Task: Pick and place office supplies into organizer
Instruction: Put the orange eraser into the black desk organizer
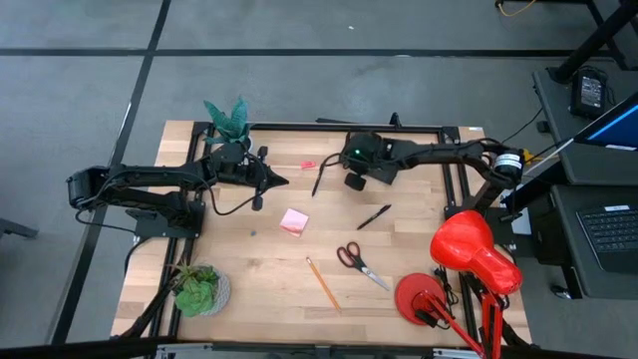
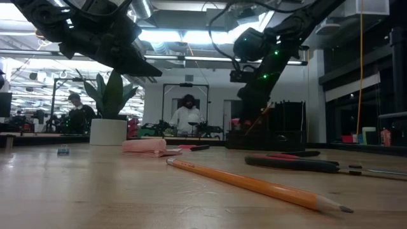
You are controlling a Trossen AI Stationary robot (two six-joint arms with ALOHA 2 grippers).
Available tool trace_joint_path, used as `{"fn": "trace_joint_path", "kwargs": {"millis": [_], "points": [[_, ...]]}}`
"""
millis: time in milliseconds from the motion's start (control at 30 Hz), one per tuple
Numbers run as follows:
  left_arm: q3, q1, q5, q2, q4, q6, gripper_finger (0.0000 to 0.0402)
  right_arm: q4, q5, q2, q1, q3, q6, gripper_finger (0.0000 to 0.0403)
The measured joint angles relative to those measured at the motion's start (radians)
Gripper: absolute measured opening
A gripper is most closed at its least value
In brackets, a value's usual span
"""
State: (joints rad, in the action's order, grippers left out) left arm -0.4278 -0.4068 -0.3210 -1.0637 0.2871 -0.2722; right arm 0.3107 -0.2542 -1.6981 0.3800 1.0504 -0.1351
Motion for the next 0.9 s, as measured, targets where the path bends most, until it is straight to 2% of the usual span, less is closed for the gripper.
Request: {"fn": "trace_joint_path", "kwargs": {"millis": [300, 467, 900], "points": [[0.000, 0.000, 0.000, 0.000, 0.000, -0.001, 0.0002, -0.005, -0.001, -0.032, 0.030, 0.002, 0.063, 0.0076], [0.000, 0.000, 0.000, 0.000, 0.000, -0.002, 0.0002, -0.038, -0.075, -0.065, 0.037, 0.002, 0.081, 0.0076], [0.000, 0.000, 0.000, 0.000, 0.000, -0.002, 0.0002, -0.053, -0.077, -0.070, 0.038, 0.002, 0.078, 0.0076]]}}
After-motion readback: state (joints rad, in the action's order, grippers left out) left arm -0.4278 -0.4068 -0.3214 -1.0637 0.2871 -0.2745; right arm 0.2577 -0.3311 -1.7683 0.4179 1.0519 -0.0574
